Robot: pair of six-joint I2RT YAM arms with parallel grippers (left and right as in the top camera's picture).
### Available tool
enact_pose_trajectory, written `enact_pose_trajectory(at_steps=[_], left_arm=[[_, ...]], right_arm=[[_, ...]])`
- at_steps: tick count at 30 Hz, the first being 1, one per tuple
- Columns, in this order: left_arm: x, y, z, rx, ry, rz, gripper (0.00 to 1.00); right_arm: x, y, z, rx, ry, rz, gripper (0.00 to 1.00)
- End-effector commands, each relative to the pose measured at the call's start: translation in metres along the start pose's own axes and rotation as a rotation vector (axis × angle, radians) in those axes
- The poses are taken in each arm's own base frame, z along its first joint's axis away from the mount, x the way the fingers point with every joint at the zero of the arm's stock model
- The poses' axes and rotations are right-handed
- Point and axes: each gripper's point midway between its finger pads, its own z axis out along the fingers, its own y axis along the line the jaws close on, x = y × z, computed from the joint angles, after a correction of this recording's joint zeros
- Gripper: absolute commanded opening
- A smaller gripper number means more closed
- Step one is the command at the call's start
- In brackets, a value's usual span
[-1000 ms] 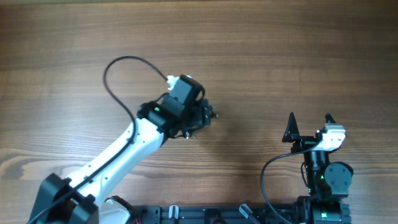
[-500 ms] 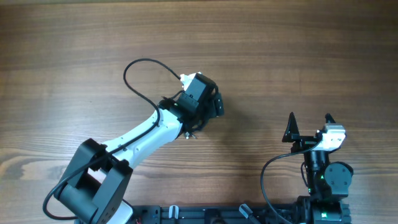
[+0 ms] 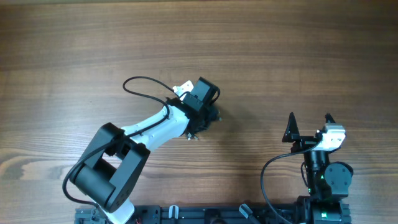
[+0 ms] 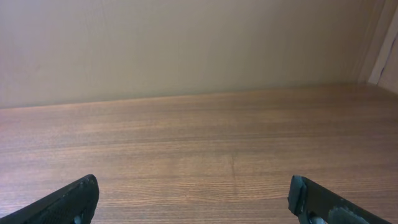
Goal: Untangle cables
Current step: 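Lift the cable coil with the left gripper and raise it up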
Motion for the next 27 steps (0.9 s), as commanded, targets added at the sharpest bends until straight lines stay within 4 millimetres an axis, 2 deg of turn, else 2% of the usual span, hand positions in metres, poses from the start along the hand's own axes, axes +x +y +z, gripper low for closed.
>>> enact_pose_trajectory(at_steps=[1, 3, 6, 8, 10, 12, 16, 18, 21, 23, 25, 27], left_arm=[[0.007, 0.013, 0.010, -0.042, 0.021, -0.010, 0.24], [0.005, 0.011, 0.008, -0.034, 0.018, 0.027, 0.04], [-0.008, -0.001, -0.004, 0.007, -0.009, 0.171, 0.04], [-0.019, -0.013, -0.019, 0.048, -0.042, 0.264, 0.04], [-0.031, -0.028, -0.041, 0.099, -0.088, 0.354, 0.04], [-0.040, -0.043, -0.071, 0.162, -0.144, 0.469, 0.04], [-0.042, -0.052, -0.115, 0.208, -0.215, 0.672, 0.04], [-0.039, -0.047, -0.135, 0.201, -0.229, 0.771, 0.04], [-0.032, -0.030, -0.149, 0.156, -0.208, 0.923, 0.04], [-0.023, -0.012, -0.148, 0.100, -0.153, 1.043, 0.04], [-0.008, 0.018, -0.140, 0.014, -0.030, 1.178, 0.04], [0.001, 0.035, -0.131, -0.019, 0.044, 1.208, 0.04]], right_arm=[[0.002, 0.004, 0.000, -0.021, 0.008, -0.012, 1.00], [0.003, 0.004, 0.000, -0.021, 0.008, -0.012, 1.00], [0.003, 0.004, 0.000, -0.021, 0.008, -0.012, 1.00], [0.002, 0.004, 0.000, -0.021, 0.008, -0.012, 1.00], [0.003, 0.004, 0.000, -0.021, 0.008, -0.012, 1.00], [0.002, 0.004, 0.000, -0.022, 0.008, -0.012, 1.00], [0.002, 0.004, 0.000, -0.021, 0.008, -0.013, 1.00], [0.003, 0.004, 0.000, -0.022, 0.008, -0.012, 1.00], [0.002, 0.004, 0.000, -0.022, 0.008, -0.012, 1.00], [0.002, 0.004, 0.000, -0.021, 0.008, -0.012, 1.00], [0.003, 0.004, 0.000, -0.021, 0.008, -0.012, 1.00], [0.002, 0.004, 0.000, -0.021, 0.008, -0.012, 1.00]])
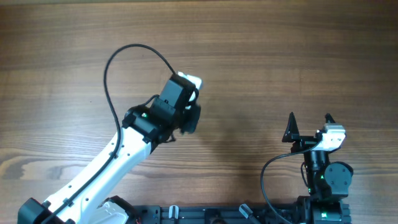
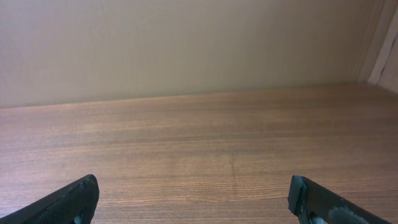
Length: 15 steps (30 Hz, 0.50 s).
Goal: Untangle cables
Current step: 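Lift the cable coil with the left gripper and raise it up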
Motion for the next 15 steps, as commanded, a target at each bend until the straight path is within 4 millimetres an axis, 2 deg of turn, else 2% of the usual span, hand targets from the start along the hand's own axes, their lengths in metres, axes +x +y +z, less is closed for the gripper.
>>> enact_pose_trajectory(at_steps=[1, 4, 7, 11, 15], left_arm=[[0.029, -0.002, 0.014, 0.027, 0.117, 0.214, 0.04], [0.041, -0.014, 0.021, 0.100, 0.154, 0.266, 0.04], [0.034, -0.022, 0.021, 0.118, 0.120, 0.285, 0.04], [0.028, -0.032, 0.014, 0.130, 0.078, 0.311, 0.04], [0.033, -0.039, -0.001, 0.143, 0.069, 0.337, 0.04]], right_arm=[[0.002, 0.004, 0.000, -0.021, 0.005, -0.012, 1.00], [0.002, 0.004, 0.000, -0.021, 0.005, -0.012, 1.00], [0.002, 0.004, 0.000, -0.021, 0.005, -0.012, 1.00], [0.002, 0.004, 0.000, -0.021, 0.005, -0.012, 1.00], [0.002, 0.004, 0.000, -0.021, 0.005, -0.012, 1.00]])
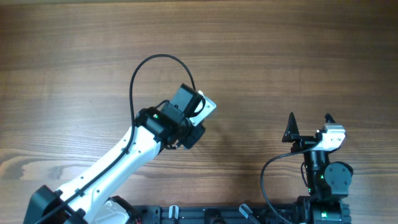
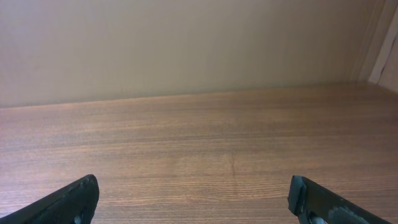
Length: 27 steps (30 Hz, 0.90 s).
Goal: Untangle cables
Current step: 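Lift the cable coil with the left gripper and raise it up, then swing the right gripper toward the coil held by the left gripper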
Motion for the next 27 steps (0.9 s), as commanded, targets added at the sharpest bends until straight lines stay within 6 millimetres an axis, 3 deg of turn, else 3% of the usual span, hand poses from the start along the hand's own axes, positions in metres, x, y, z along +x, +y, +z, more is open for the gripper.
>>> enact_pose_trajectory(at_steps=[1, 4, 9, 12, 14, 15, 17, 20, 24, 27], left_arm=[[0.000, -0.014, -0.022, 0.025, -0.045, 0.057, 0.04], [-0.001, -0.021, -0.034, 0.046, -0.075, 0.069, 0.04], [-0.010, -0.058, -0.066, 0.250, -0.194, 0.094, 0.04], [-0.013, -0.069, -0.079, 0.313, -0.235, 0.090, 0.04], [-0.016, -0.074, -0.084, 0.347, -0.252, 0.054, 0.04], [-0.021, -0.076, -0.087, 0.364, -0.264, -0.003, 0.04], [-0.027, -0.076, -0.088, 0.375, -0.278, -0.062, 0.04], [-0.029, -0.076, -0.089, 0.380, -0.281, -0.086, 0.04], [-0.029, -0.076, -0.089, 0.379, -0.284, -0.085, 0.04], [-0.038, -0.074, -0.091, 0.380, -0.313, -0.110, 0.04]], right_arm=[[0.002, 0.004, 0.000, -0.021, 0.005, -0.012, 1.00], [0.002, 0.004, 0.000, -0.021, 0.005, -0.012, 1.00], [0.002, 0.004, 0.000, -0.022, 0.004, -0.011, 1.00], [0.002, 0.010, 0.000, -0.055, 0.006, 0.001, 1.00], [0.001, 0.018, -0.001, -0.103, 0.012, 0.138, 1.00], [0.001, 0.034, -0.003, -0.190, 0.050, 0.463, 1.00], [0.001, 0.056, -0.009, -0.309, 0.146, 0.814, 1.00], [0.006, 0.083, -0.019, -0.431, 0.311, 1.090, 1.00], [0.012, 0.101, -0.029, -0.501, 0.445, 1.202, 1.00], [0.005, 0.119, -0.043, -0.655, 0.460, 1.059, 0.96]])
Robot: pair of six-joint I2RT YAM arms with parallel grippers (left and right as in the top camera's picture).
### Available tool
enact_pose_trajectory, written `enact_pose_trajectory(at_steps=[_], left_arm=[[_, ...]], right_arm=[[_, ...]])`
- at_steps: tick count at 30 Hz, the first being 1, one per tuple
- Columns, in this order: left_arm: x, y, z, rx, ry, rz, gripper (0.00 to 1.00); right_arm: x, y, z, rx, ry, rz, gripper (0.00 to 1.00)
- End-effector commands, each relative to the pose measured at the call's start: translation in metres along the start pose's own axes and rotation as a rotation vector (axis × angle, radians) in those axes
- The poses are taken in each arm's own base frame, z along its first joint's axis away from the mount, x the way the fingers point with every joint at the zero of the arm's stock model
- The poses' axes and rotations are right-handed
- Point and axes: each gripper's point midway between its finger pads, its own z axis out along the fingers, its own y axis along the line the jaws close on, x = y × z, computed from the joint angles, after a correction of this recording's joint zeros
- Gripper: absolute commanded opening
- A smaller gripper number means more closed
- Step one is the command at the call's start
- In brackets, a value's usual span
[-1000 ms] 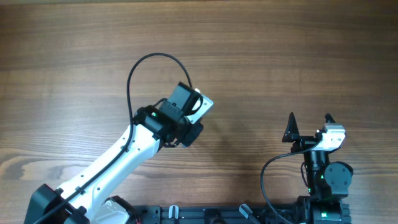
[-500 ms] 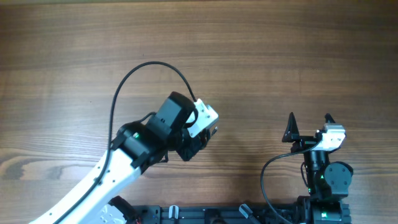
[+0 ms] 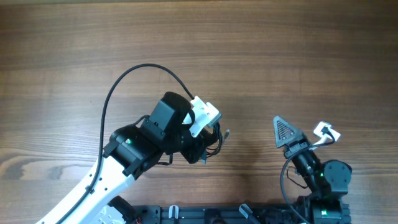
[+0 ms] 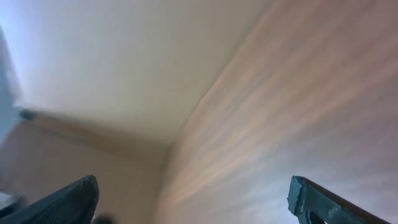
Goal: Untangle cables
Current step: 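Swing the right gripper toward the coil held by the left gripper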
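No loose cable shows on the wooden table (image 3: 280, 56) in either view. My left gripper (image 3: 216, 142) hangs over the middle of the table, mostly hidden under its wrist and white camera (image 3: 205, 114); its jaws cannot be made out. My right gripper (image 3: 291, 138) sits near the front right, rolled on its side, one triangular finger (image 3: 284, 130) showing from above. In the blurred, tilted right wrist view the right gripper (image 4: 193, 196) is open, its fingertips (image 4: 308, 196) wide apart with nothing between them.
A black cable (image 3: 121, 84) arcs from the left arm's body to its wrist; it belongs to the arm. The arm bases and a black rail (image 3: 205, 214) line the front edge. A pale wall (image 4: 124, 56) stands beyond the table.
My right wrist has rolled and tilted, so its view is now slanted and blurred. The left wrist sits a little nearer the front and further right, with its cable loop lower.
The left arm was folded, its gripper over the table's middle. It then stood stretched out with the wrist further left, then back right, and now lower right. The right arm held still with open jaws until it rolled just now.
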Motion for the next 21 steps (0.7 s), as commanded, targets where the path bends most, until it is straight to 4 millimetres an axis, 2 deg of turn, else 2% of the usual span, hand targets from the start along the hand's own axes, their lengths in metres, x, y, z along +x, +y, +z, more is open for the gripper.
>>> enact_pose_trajectory(at_steps=[1, 4, 8, 12, 16, 19, 21], left_arm=[[-0.015, -0.006, -0.003, 0.030, -0.065, -0.070, 0.04], [-0.043, -0.003, -0.006, 0.049, -0.169, -0.255, 0.04], [-0.081, 0.006, -0.015, 0.097, -0.314, -0.531, 0.04], [-0.104, 0.007, -0.019, 0.174, -0.387, -0.739, 0.04], [-0.098, 0.008, -0.008, 0.173, -0.347, -0.797, 0.04], [-0.090, 0.007, 0.003, 0.170, -0.296, -0.839, 0.04], [-0.088, 0.004, 0.008, 0.177, -0.279, -0.873, 0.04]], right_arm=[[0.039, 0.029, -0.006, -0.154, 0.235, -0.030, 0.92], [0.055, 0.037, -0.012, -0.225, 0.320, -0.159, 0.91], [0.069, 0.043, -0.019, -0.285, 0.399, -0.225, 0.94], [0.071, 0.044, -0.021, -0.300, 0.409, -0.250, 0.94], [0.067, 0.055, -0.022, -0.344, 0.382, -0.303, 0.92], [0.062, 0.067, -0.024, -0.394, 0.350, -0.365, 0.85], [0.059, 0.068, -0.023, -0.392, 0.329, -0.372, 0.80]])
